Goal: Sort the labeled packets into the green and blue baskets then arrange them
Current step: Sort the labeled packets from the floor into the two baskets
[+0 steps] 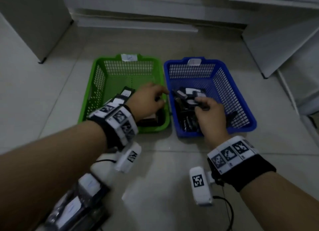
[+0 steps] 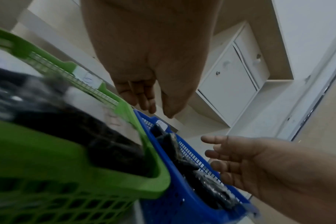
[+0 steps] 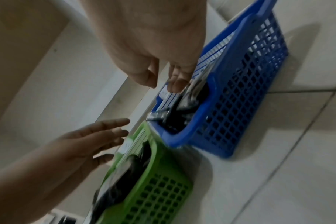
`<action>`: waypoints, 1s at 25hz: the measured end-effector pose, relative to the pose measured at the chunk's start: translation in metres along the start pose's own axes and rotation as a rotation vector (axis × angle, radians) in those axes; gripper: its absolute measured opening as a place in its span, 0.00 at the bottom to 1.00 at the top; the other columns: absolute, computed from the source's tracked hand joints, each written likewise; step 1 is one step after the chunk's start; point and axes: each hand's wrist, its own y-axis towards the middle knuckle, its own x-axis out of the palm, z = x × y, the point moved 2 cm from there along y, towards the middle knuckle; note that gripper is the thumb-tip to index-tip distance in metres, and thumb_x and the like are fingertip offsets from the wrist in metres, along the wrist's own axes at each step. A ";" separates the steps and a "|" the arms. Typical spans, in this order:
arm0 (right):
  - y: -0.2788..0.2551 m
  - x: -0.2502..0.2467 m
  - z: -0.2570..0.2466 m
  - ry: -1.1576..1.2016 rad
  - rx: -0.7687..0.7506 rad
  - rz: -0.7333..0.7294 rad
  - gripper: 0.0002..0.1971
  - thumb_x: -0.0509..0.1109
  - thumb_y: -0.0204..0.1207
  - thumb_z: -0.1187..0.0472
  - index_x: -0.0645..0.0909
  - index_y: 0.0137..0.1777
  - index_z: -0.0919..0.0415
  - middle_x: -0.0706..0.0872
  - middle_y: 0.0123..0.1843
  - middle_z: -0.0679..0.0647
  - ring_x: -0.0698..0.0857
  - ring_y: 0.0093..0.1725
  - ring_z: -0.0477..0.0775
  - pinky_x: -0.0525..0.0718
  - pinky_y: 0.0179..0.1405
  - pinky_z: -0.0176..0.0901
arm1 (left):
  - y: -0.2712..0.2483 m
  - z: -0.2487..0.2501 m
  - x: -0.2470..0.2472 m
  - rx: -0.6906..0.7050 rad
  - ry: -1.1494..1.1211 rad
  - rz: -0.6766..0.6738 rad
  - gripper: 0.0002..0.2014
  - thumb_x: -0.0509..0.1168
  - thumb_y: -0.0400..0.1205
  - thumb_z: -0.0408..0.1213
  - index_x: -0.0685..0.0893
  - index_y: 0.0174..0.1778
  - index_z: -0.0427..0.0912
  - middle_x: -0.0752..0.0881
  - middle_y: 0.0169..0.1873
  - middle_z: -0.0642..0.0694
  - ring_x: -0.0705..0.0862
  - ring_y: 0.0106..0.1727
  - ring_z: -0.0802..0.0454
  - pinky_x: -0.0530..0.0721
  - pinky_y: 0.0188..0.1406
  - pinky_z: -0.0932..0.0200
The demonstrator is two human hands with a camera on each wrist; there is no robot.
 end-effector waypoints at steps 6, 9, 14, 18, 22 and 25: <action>-0.110 0.082 -0.048 -0.036 -0.294 -0.330 0.17 0.69 0.72 0.70 0.83 0.57 0.52 0.77 0.53 0.51 0.78 0.31 0.37 0.75 0.39 0.18 | -0.156 -0.090 -0.065 -0.036 0.041 0.083 0.08 0.69 0.76 0.31 0.87 0.46 0.49 0.83 0.41 0.50 0.78 0.40 0.62 0.71 0.41 0.81; -0.162 0.126 -0.046 -0.084 -0.328 -0.571 0.16 0.68 0.73 0.67 0.83 0.57 0.50 0.79 0.51 0.48 0.79 0.38 0.41 0.78 0.42 0.25 | -0.232 -0.137 -0.063 -0.237 0.039 0.031 0.08 0.70 0.76 0.35 0.86 0.47 0.52 0.84 0.44 0.52 0.82 0.43 0.62 0.76 0.47 0.78; -0.223 0.184 -0.017 -0.425 -0.226 -0.849 0.23 0.74 0.71 0.48 0.79 0.65 0.53 0.79 0.59 0.52 0.81 0.57 0.50 0.80 0.58 0.42 | -0.309 -0.176 -0.047 -0.354 0.260 -0.262 0.38 0.61 0.64 0.71 0.78 0.67 0.54 0.77 0.62 0.51 0.77 0.62 0.51 0.79 0.64 0.49; -0.231 0.203 -0.011 -0.528 -0.192 -0.817 0.32 0.79 0.62 0.45 0.77 0.65 0.54 0.76 0.60 0.56 0.79 0.61 0.56 0.80 0.64 0.50 | -0.318 -0.172 -0.037 -0.407 0.279 -0.273 0.47 0.73 0.66 0.62 0.63 0.79 0.52 0.68 0.73 0.46 0.68 0.74 0.45 0.70 0.73 0.47; -0.223 0.205 -0.020 -0.562 -0.165 -0.884 0.27 0.80 0.63 0.47 0.77 0.59 0.56 0.79 0.57 0.56 0.80 0.50 0.53 0.78 0.45 0.41 | -0.316 -0.163 -0.033 -0.515 0.147 -0.193 0.50 0.80 0.64 0.52 0.60 0.80 0.52 0.70 0.74 0.44 0.72 0.72 0.45 0.72 0.70 0.53; -0.212 0.200 -0.028 -0.415 -0.124 -0.867 0.18 0.76 0.71 0.53 0.76 0.58 0.56 0.83 0.49 0.50 0.79 0.39 0.44 0.71 0.29 0.33 | -0.310 -0.160 -0.040 -0.543 0.002 -0.072 0.36 0.76 0.71 0.46 0.70 0.74 0.57 0.81 0.65 0.50 0.81 0.59 0.52 0.79 0.60 0.58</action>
